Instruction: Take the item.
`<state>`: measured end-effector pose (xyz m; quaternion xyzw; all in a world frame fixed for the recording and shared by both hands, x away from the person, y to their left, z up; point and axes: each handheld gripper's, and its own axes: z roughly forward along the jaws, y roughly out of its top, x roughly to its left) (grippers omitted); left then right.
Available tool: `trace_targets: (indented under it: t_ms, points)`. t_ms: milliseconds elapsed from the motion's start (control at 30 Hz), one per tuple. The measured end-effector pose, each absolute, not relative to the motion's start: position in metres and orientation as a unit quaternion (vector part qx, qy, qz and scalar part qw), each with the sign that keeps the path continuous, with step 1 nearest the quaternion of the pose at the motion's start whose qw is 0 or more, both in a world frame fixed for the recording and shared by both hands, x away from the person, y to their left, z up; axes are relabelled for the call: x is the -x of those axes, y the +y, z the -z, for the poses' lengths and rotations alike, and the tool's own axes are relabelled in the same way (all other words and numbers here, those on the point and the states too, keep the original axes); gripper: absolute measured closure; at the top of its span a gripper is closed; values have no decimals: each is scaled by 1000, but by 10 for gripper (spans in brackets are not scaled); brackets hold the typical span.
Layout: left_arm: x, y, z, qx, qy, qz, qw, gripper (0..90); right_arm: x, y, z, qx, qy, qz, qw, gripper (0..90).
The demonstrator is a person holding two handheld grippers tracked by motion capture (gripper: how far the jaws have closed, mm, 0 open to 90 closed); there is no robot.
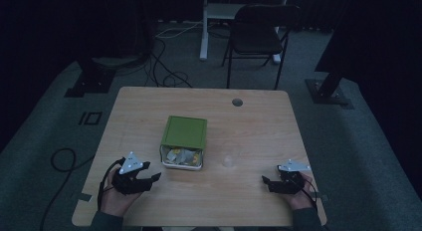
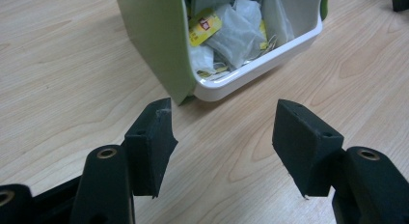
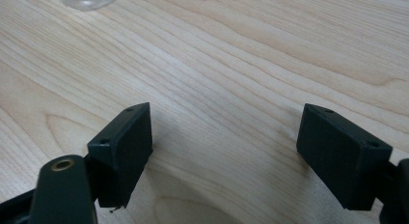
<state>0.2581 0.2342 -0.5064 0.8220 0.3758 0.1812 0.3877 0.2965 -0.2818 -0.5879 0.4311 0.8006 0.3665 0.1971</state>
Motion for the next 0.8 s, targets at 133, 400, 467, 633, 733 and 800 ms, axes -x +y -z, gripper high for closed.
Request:
trace_targets:
  t_ms: [133,400,467,633,733,800]
  points:
    - [-258,229,505,-823,370,-181,391,405,-297,-282,588,-431,801,-366,197,199]
    - [-258,219,502,-828,354,-174,399,406,-296,-282,588,-431,801,-366,197,197]
    - [-258,215,502,-830,349,-172,399,407,-296,-282,588,-431,801,-366,197,197]
    - [-259,207,502,-835,339,-167,400,407,-297,-282,588,-431,801,-366,197,197]
    - [-260,203,502,-837,336,-165,400,408,-296,-282,588,-431,801,-366,197,197]
    - [-262,199,503,-838,332,-162,402,408,-297,-282,588,-431,801,-366,197,197]
